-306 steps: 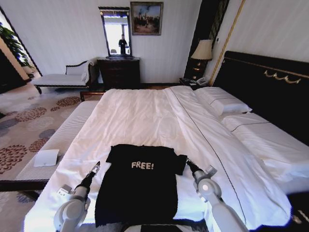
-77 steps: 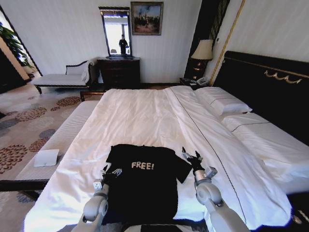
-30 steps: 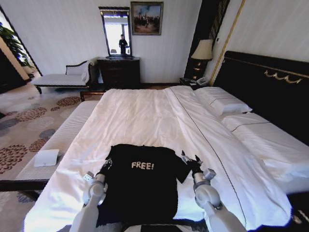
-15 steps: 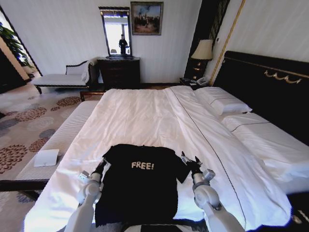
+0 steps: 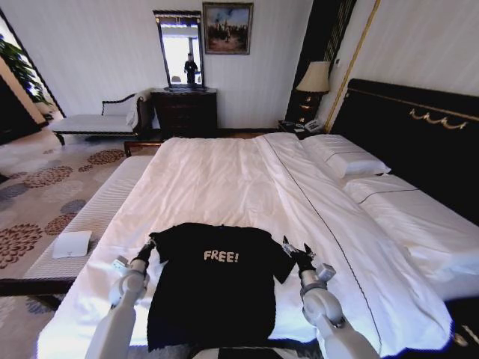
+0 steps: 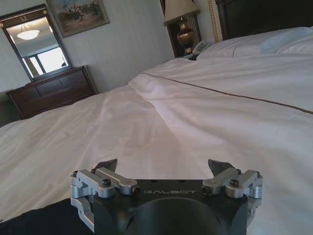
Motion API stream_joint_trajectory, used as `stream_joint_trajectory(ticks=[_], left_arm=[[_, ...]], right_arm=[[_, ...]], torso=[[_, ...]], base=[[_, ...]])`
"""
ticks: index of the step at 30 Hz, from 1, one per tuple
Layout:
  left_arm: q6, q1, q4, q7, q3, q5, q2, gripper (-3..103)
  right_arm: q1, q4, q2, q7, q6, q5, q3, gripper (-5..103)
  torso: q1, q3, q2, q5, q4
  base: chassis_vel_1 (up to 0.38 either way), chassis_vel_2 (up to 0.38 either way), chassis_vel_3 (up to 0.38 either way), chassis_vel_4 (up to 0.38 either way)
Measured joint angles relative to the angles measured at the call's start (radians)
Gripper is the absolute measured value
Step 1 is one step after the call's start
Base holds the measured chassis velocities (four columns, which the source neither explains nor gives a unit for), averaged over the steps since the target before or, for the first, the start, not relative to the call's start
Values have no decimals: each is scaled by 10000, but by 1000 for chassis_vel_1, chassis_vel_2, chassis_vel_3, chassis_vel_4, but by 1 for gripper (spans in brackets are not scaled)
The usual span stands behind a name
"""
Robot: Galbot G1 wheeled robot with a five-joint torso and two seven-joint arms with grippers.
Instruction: Fold the clothes on the bed.
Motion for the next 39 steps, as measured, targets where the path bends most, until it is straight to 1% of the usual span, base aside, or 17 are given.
stream_joint_trajectory(ticks=[3,9,13,18,21,22,24,26,29,30,32,33,34,36,37,38,39], left_arm=[[12,-90,198,1,-33,-2,212,0],[6,-343,738,17,37,34,343,0],[-19,-606,1218,-17,74,165,106,0],[-43,-556,1190,-63,85,234,-108,-2],[-44,-237,881,-124,-6,213,-222,14],[-44,-237,881,-124,-6,213,-222,14],[-43,52,651,-174,-173,95,-271,24],[-44,157,574,-226,-260,33,-296,24],[-44,621,167,-441,-662,-168,-369,41],[-44,621,167,-441,-662,-168,-369,41],[-36,936,-244,-573,-856,-360,-435,52],[-9,1063,-510,-643,-894,-399,-494,57],[-9,1063,-510,-643,-894,-399,-494,57],[111,1395,-1322,-707,-900,-429,-673,68],[145,1609,-1697,-708,-894,-403,-755,68],[174,1814,-2023,-710,-871,-349,-823,74],[174,1814,-2023,-710,-871,-349,-823,74]], right_arm=[[75,-11,31,6,0,47,-4,100],[78,-89,96,8,0,51,-6,100],[53,-164,189,8,3,16,-39,100],[139,-175,203,20,-10,11,-87,100],[242,-194,135,36,-37,26,-102,100],[242,-194,135,36,-37,26,-102,100],[326,-300,81,57,-39,79,-94,100],[364,-354,50,70,-37,109,-87,100],[528,-426,-118,60,-11,450,-79,100],[528,-426,-118,60,-11,450,-79,100],[596,-426,-177,-108,33,933,-58,100],[607,-439,-171,-345,127,1232,-12,100],[607,-439,-171,-345,127,1232,-12,100],[691,-560,-233,-860,181,2022,59,100],[847,-684,-371,-1080,114,2475,50,100],[1030,-807,-515,-1253,23,2850,17,100],[1030,-807,-515,-1253,23,2850,17,100]], torso=[[0,-1,1,0,1],[0,0,1,0,0],[0,0,1,0,-1],[0,0,0,1,0],[0,-1,0,1,0],[0,-1,0,1,0],[0,-1,1,2,1],[-1,-1,1,3,1],[0,-1,0,2,1],[0,-1,0,2,1],[-1,-1,0,2,3],[-1,-1,1,1,4],[-1,-1,1,1,4],[-1,-2,1,4,-6],[-1,-2,1,3,-5],[-1,-1,1,2,0],[-1,-1,1,2,0]], base=[[0,0,0,0],[0,0,0,0],[0,0,0,0],[0,0,0,0],[0,0,0,0],[0,0,0,0],[0,0,0,0],[0,0,0,0],[0,0,0,0],[0,0,0,0],[0,0,0,0],[0,0,0,0],[0,0,0,0],[0,0,0,0],[0,0,0,0],[0,0,0,0],[0,0,0,0]])
